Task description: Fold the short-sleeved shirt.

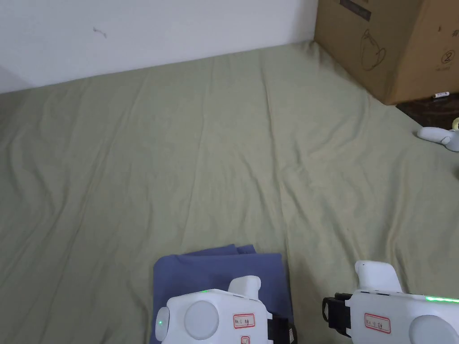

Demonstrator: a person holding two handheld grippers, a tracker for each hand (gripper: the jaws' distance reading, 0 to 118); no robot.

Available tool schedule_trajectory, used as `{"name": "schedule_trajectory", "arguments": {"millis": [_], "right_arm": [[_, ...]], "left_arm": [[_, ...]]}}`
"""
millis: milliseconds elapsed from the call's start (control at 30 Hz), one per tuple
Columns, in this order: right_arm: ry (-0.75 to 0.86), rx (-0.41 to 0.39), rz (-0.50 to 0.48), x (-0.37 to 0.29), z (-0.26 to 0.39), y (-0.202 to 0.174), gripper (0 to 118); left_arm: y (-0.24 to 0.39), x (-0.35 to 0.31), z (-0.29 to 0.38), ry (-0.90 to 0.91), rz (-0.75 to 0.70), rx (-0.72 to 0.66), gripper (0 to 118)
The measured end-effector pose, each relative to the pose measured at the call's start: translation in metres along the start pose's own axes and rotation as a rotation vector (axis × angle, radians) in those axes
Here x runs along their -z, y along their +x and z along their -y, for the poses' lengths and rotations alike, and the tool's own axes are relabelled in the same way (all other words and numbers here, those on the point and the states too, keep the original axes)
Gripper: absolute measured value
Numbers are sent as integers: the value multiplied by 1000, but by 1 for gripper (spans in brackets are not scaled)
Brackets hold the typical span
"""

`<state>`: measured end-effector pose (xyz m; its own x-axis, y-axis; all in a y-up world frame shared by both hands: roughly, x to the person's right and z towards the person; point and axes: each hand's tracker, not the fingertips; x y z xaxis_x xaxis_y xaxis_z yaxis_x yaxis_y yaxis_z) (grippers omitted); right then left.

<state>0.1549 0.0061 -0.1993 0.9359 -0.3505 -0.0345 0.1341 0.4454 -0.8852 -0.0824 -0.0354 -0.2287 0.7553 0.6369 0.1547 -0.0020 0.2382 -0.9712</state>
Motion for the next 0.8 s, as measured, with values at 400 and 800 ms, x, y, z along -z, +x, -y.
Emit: {"name": "schedule_trajectory", "arguments": {"millis": [400,800], "right_arm": [[75,-146,-160,-11,-42,-62,0],[-165,-267,-108,109,-39,-117,0]], "left_arm": [[-51,-149,-9,342,36,-68,0],[-138,-183,57,422,-7,-312,0]]}}
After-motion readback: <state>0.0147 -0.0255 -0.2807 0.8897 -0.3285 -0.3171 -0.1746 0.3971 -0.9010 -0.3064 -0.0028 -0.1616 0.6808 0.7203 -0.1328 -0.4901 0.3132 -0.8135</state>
